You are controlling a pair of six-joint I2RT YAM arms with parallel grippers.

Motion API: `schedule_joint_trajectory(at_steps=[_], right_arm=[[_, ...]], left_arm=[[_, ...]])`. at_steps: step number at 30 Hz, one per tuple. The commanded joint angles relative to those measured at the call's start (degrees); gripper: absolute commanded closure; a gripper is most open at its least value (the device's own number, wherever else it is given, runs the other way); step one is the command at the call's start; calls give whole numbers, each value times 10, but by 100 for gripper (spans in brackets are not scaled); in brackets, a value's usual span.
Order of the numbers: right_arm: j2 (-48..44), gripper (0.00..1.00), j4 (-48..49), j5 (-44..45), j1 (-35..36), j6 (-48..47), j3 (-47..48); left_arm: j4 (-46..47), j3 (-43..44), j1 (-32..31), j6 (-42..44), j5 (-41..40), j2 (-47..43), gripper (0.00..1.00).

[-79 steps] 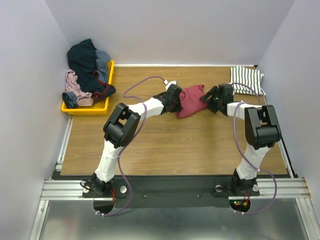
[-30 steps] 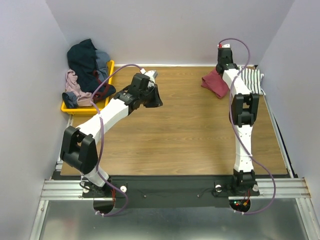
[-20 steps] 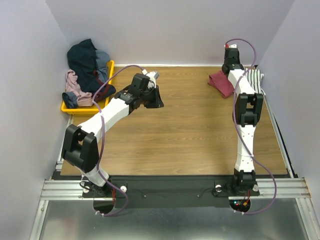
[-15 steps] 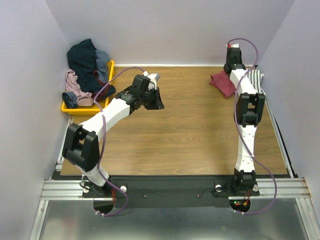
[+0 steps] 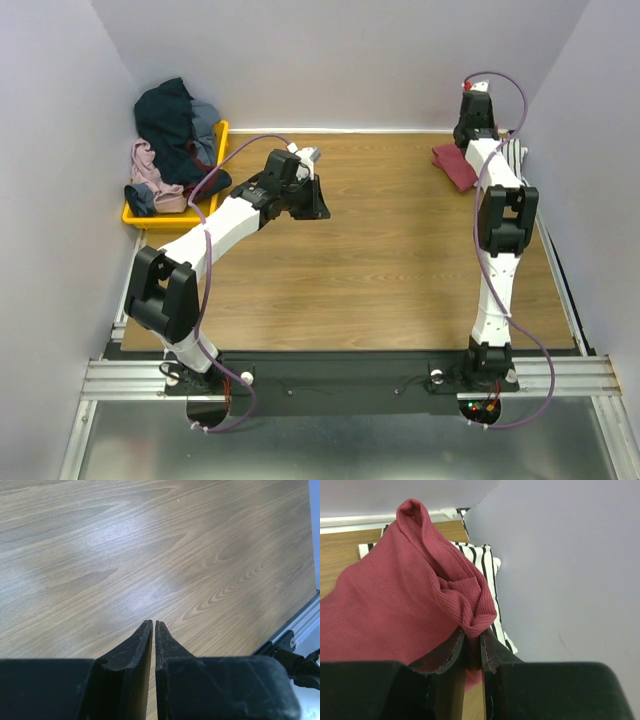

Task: Fold and stack the tank tops
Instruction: Neatly place the folded tank top to the corner

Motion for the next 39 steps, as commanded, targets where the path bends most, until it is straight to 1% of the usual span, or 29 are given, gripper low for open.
schedule_joint_trajectory(at_steps=[1, 4, 6, 14, 15, 17, 26, 32, 36, 39], right_arm=[[-49, 94, 69, 36, -11, 2, -8], [-58, 95, 81, 47, -19, 7, -17], [-68, 96, 95, 48, -24, 15, -42], [-87, 96, 138, 85, -28, 10, -90], [-89, 96, 165, 92, -30, 9, -103], [-94, 96, 170, 98, -33, 17, -111], [-126, 96, 184, 100, -48, 73, -160], [-146, 96, 193, 95, -49, 137, -206], [-114, 96, 192, 99, -61, 170, -228], [-90, 96, 193, 73, -80, 193, -229]], left_arm=[[22, -11, 2, 8, 19, -4, 80], [22, -11, 2, 7, 22, -4, 80], [23, -12, 2, 7, 23, -4, 80], [26, -13, 2, 5, 27, -6, 80], [26, -13, 2, 5, 28, -6, 80], [27, -15, 2, 4, 29, -7, 80], [31, -18, 2, 1, 39, -4, 81], [32, -18, 2, 0, 42, -2, 80], [33, -20, 2, 1, 40, -3, 80], [34, -20, 2, 1, 42, -1, 80]])
